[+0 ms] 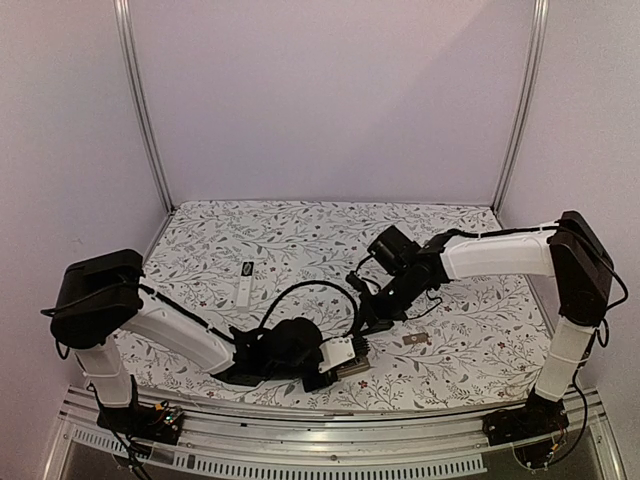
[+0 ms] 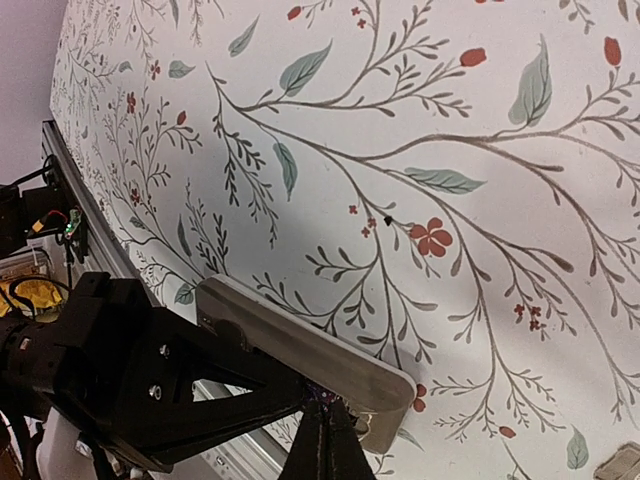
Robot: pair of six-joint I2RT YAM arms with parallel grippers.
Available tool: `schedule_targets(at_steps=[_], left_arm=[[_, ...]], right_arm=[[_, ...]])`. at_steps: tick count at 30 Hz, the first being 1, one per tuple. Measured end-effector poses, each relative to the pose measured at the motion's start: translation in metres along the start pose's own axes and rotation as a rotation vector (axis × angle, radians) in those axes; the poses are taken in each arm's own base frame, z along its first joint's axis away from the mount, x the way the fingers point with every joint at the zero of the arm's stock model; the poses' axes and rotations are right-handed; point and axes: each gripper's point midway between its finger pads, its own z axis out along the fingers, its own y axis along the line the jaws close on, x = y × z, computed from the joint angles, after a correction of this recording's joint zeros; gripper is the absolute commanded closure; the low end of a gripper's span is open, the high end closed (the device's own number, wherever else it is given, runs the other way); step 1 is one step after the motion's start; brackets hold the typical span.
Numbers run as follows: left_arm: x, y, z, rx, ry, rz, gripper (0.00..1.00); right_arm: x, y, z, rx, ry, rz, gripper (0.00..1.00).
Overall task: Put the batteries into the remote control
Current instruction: Press the battery in the battery compartment.
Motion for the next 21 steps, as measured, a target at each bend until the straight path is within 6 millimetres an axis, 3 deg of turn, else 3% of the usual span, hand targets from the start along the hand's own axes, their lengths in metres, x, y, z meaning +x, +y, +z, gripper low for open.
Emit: schedule_targets(at_steps=[10,21], left_arm=[[-0.011,0.0,0.016,0.003,0.008,0.024,0.98],[-0.01,0.0,0.012,0.02,-0.008,0.002,0.98]], right_arm=[[0.007,-0.002,-0.003,0.004,0.002,0.015,1.0],[0.004,0.003,-0.015,0.01,-0.033,0.008,1.0]])
